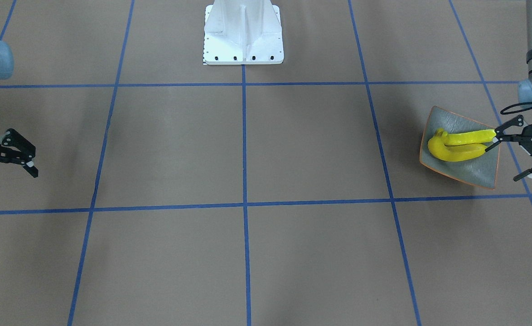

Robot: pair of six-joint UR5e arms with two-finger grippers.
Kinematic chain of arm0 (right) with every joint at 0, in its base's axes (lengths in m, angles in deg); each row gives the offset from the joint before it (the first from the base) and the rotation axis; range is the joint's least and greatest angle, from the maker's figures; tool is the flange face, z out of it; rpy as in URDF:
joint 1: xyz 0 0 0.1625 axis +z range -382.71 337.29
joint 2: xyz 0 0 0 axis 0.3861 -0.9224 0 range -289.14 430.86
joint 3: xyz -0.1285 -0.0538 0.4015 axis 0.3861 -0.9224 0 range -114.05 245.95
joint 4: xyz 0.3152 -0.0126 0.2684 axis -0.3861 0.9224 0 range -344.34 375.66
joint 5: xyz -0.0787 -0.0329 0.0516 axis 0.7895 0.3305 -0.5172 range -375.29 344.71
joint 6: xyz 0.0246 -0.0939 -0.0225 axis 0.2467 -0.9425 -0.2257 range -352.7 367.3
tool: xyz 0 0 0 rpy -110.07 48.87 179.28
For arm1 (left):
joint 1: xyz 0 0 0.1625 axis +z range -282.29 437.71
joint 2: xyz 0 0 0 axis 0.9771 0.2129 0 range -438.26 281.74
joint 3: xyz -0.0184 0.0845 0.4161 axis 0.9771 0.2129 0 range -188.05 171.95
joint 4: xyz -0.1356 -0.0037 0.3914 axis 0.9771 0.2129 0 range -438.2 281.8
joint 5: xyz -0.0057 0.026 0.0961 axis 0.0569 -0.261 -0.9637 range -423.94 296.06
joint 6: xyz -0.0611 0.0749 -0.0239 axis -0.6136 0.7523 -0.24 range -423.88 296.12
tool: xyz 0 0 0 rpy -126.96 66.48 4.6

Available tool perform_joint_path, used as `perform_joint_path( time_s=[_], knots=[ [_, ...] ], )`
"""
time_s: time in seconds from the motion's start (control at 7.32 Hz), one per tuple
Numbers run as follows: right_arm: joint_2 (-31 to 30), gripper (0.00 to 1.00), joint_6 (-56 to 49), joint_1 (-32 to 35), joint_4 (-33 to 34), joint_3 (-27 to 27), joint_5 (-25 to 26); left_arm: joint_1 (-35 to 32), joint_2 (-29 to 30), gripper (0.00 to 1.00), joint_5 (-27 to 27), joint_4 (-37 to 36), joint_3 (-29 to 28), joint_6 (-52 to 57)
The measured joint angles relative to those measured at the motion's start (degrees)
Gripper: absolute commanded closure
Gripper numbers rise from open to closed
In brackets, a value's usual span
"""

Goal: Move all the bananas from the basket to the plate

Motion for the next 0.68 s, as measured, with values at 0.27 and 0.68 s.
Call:
perform_joint_path(
  time_s=[0.27, 0.68],
  knots=[
    [-6.2, 0.00, -10.6, 5.4, 0.1, -0.2, -3.4, -0.4, 1.8, 0.01, 0.2, -0.9, 0.1, -8.2],
    [-12.9, 0.00, -31.0, 18.4, 0.7, -6.6, -10.7, -0.4, 2.5, 0.01, -0.2, -1.0, 0.1, -10.2]
  ],
)
